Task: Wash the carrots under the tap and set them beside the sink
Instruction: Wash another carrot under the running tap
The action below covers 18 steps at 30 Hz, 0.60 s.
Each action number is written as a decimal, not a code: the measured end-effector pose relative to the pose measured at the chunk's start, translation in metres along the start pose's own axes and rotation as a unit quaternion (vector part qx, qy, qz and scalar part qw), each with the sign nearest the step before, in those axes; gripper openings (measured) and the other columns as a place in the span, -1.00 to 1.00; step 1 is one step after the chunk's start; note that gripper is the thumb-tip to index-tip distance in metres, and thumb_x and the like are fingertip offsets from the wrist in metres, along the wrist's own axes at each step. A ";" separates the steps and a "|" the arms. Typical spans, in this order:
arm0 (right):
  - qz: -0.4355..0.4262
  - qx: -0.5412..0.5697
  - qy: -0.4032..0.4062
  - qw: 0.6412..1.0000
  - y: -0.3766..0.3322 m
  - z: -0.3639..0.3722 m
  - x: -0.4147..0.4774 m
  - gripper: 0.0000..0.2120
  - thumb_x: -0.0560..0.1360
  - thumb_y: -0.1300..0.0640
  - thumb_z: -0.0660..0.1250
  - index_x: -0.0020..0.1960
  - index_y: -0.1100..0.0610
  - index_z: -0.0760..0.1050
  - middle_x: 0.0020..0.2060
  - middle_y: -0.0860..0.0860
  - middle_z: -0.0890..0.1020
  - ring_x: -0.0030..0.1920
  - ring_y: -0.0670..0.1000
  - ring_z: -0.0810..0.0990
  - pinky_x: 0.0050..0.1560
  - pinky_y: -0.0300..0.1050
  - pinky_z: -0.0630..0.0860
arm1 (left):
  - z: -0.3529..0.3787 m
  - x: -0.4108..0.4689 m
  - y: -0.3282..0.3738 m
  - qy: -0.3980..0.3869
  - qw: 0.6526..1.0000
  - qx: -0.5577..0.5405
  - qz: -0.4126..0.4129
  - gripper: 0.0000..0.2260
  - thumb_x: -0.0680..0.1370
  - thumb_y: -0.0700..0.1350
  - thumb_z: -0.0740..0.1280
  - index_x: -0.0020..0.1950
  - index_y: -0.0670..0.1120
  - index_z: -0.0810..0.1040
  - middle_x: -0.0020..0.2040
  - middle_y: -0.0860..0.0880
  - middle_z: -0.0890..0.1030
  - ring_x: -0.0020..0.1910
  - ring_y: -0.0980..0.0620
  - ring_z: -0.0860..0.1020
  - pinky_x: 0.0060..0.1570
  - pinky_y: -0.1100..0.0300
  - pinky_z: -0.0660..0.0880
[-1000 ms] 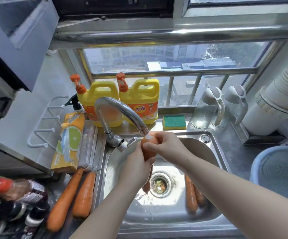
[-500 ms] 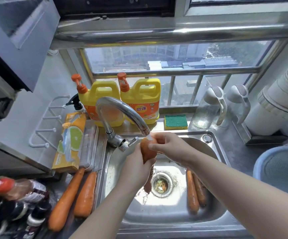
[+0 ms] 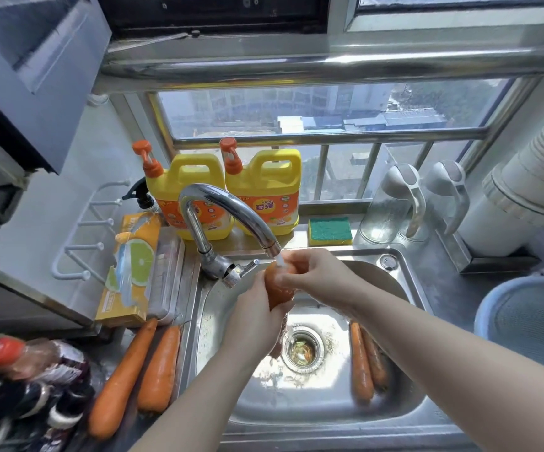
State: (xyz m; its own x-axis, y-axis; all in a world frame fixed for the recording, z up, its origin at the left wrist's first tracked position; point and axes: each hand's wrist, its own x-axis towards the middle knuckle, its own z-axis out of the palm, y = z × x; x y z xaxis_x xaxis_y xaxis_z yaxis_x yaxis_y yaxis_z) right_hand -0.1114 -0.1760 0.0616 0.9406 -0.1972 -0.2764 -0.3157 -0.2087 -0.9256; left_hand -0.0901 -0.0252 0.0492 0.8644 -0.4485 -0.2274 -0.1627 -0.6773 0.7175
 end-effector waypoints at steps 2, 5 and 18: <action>0.004 0.016 -0.022 1.000 -0.001 -0.007 0.000 -0.82 0.41 0.19 0.49 -0.01 0.22 0.66 -0.13 0.13 0.73 -0.13 -0.05 0.61 0.09 0.04 0.58 | -0.002 0.000 0.000 -0.003 1.000 -0.003 -0.001 -0.60 0.58 0.00 0.39 0.39 0.13 0.38 0.01 0.08 0.68 -0.06 0.02 0.68 -0.02 0.04 0.62; 0.003 -0.009 0.028 1.000 0.000 0.001 -0.001 -0.76 0.40 0.09 0.51 0.02 0.18 0.66 -0.16 0.02 0.71 -0.14 -0.10 0.59 0.04 0.04 0.58 | 0.000 0.000 0.002 0.005 1.000 0.014 0.002 -0.60 0.59 -0.03 0.36 0.40 0.14 0.35 0.01 0.07 0.67 -0.11 -0.02 0.70 -0.07 0.11 0.63; 0.011 0.036 0.042 0.998 -0.001 0.004 -0.003 -0.83 0.39 0.12 0.53 -0.04 0.14 0.69 -0.12 0.11 0.73 -0.15 -0.08 0.64 0.07 -0.02 0.60 | 0.002 0.001 -0.003 -0.001 1.000 -0.011 0.014 -0.57 0.56 -0.01 0.42 0.39 0.15 0.37 0.05 0.10 0.67 -0.03 0.03 0.68 0.01 -0.01 0.62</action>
State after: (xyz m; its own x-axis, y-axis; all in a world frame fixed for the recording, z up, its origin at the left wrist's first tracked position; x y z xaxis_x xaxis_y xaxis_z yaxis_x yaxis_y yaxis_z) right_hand -0.1136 -0.1710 0.0625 0.9185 -0.2817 -0.2776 -0.3243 -0.1345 -0.9364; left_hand -0.0898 -0.0250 0.0456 0.8584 -0.4687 -0.2086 -0.1769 -0.6519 0.7374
